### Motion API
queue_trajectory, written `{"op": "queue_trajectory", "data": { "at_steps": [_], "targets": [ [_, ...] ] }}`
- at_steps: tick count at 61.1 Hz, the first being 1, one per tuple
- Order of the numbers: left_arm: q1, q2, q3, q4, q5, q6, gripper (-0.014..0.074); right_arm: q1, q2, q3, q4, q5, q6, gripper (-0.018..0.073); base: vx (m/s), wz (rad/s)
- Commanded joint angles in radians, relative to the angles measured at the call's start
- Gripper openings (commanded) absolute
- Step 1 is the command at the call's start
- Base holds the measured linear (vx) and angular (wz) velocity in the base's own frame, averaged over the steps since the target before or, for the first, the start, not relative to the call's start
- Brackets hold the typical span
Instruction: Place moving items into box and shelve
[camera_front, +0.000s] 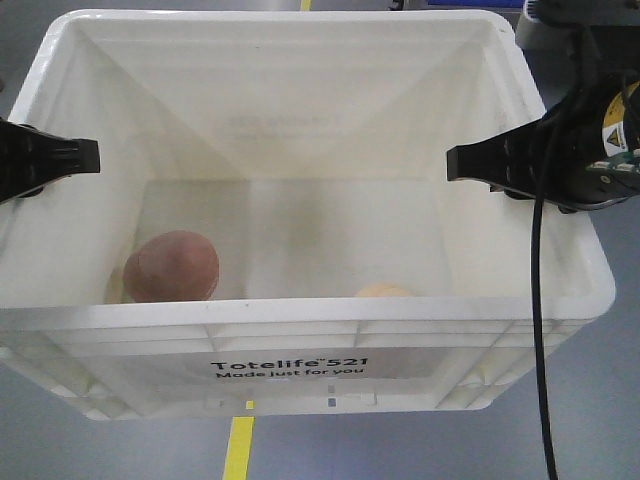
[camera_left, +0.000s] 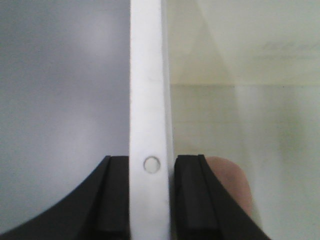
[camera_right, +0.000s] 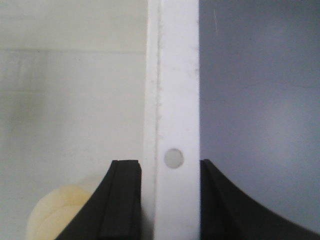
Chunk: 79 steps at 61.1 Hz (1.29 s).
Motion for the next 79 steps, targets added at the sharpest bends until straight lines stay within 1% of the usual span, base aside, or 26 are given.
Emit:
{"op": "queue_trajectory", "data": {
  "at_steps": [1,35,79],
  "targets": [
    [-0.003,-0.026,-0.04,0.094,-0.1,-0.008,0.0095,-0.004,-0.038,-0.041,-0.083,-0.074,0.004,0.0085,0.07,0.1],
    [-0.003,-0.026,-0.04,0.094,-0.1,-0.008,0.0095,-0.004,-0.038,-0.041,-0.083,-0.074,0.004,0.0085,0.13,0.08],
    [-0.003,-0.026,-0.04,0.094,-0.1,-0.008,0.0095,-0.004,-0.038,-0.041,-0.083,-0.074,0.004,0.0085,0.27,0.03]
  ]
}}
